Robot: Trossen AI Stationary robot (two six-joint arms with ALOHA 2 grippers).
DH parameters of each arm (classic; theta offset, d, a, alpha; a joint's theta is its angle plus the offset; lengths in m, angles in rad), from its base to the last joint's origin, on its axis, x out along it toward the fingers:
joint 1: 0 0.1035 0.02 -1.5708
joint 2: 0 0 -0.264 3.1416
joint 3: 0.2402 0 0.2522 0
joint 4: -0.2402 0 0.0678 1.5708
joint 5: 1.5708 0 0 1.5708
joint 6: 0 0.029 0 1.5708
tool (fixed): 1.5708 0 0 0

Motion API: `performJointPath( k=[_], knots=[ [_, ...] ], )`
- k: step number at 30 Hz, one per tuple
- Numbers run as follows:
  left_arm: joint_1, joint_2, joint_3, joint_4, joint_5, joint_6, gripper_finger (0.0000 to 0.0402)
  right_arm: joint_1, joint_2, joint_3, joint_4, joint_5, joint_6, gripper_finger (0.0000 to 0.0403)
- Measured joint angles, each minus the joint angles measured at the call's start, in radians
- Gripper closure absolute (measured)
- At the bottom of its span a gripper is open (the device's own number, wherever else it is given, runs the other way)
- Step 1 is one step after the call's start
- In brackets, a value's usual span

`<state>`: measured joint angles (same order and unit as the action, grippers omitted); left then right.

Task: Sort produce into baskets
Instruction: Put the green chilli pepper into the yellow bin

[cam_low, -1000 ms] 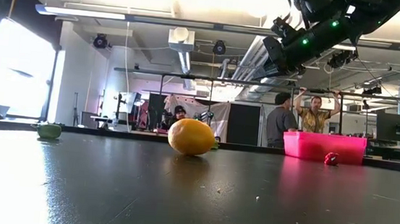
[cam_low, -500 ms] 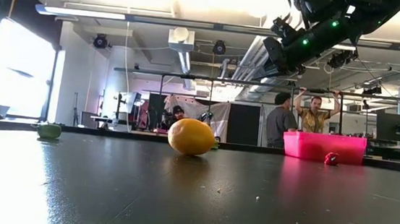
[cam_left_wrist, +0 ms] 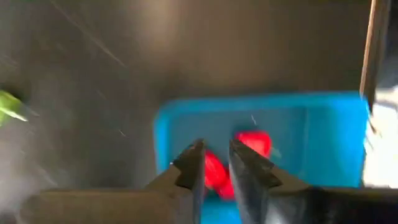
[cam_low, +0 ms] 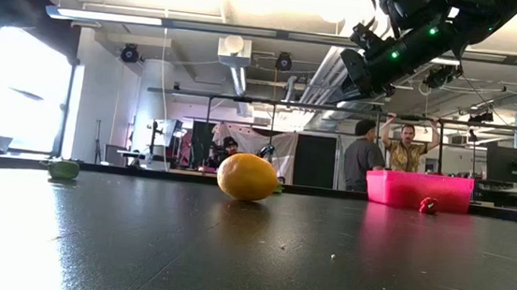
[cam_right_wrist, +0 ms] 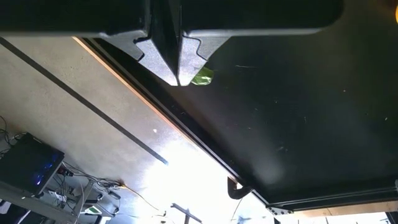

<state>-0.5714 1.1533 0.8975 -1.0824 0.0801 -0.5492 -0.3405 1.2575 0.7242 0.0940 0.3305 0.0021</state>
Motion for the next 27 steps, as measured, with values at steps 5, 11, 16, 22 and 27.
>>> performJointPath(
  k=[5, 11, 16, 22, 27],
  knots=[
    [0.194, 0.019, 0.006, 0.014, -0.067, 0.105, 0.0391, 0.000, 0.000, 0.000, 0.000, 0.000, 0.000, 0.0403],
    [0.421, 0.106, 0.006, 0.009, -0.145, 0.189, 0.0375, 0.000, 0.000, 0.000, -0.001, -0.001, 0.000, 0.0403],
    [0.542, 0.221, 0.006, 0.016, -0.153, 0.212, 0.0316, 0.000, 0.000, 0.000, -0.008, 0.000, -0.001, 0.0403],
    [0.633, 0.322, 0.001, 0.016, -0.160, 0.229, 0.0234, 0.000, 0.000, 0.000, -0.009, -0.001, -0.002, 0.0403],
    [0.702, 0.344, -0.062, 0.036, -0.177, 0.208, 0.0193, 0.000, 0.000, 0.000, -0.026, -0.001, -0.002, 0.0403]
  ],
)
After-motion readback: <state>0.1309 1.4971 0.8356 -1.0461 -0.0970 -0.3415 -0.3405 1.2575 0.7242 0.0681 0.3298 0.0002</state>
